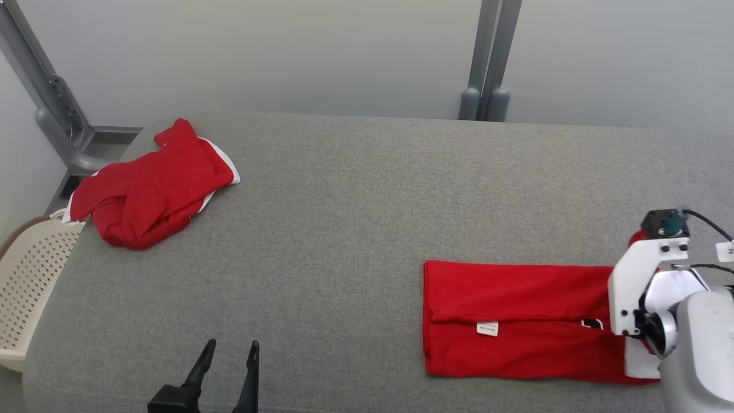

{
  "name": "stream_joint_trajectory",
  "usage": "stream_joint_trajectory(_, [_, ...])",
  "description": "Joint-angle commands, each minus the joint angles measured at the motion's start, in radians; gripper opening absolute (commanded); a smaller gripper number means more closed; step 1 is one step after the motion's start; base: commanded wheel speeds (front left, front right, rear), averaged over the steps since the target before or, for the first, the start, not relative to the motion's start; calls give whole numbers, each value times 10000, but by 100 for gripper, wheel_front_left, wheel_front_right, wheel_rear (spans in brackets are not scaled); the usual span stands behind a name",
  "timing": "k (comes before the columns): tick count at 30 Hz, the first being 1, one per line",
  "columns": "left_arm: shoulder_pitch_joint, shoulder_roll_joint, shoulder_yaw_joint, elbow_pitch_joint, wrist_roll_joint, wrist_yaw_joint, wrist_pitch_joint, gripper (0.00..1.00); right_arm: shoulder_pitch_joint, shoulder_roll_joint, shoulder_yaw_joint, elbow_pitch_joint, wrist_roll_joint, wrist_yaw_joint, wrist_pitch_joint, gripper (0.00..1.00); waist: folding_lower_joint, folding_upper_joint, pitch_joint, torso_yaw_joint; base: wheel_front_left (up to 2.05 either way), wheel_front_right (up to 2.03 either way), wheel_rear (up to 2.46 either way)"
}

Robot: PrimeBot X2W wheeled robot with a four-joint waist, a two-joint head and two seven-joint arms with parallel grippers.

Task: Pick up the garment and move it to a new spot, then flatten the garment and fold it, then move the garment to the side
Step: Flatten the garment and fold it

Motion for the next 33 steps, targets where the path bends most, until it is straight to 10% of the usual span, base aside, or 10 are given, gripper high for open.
stream_joint_trajectory(1, [-167, 40, 2, 10, -1, 49, -70, 100, -164, 56, 263, 86, 199, -14, -10, 0, 0, 0, -1, 7, 0, 0, 0])
stream_joint_trajectory(33, [-400, 83, -367, 195, -102, 75, -79, 100, -2526, 855, 5138, 4611, 4115, -9, -2087, 0, 0, 0, -18, 911, 0, 0, 0])
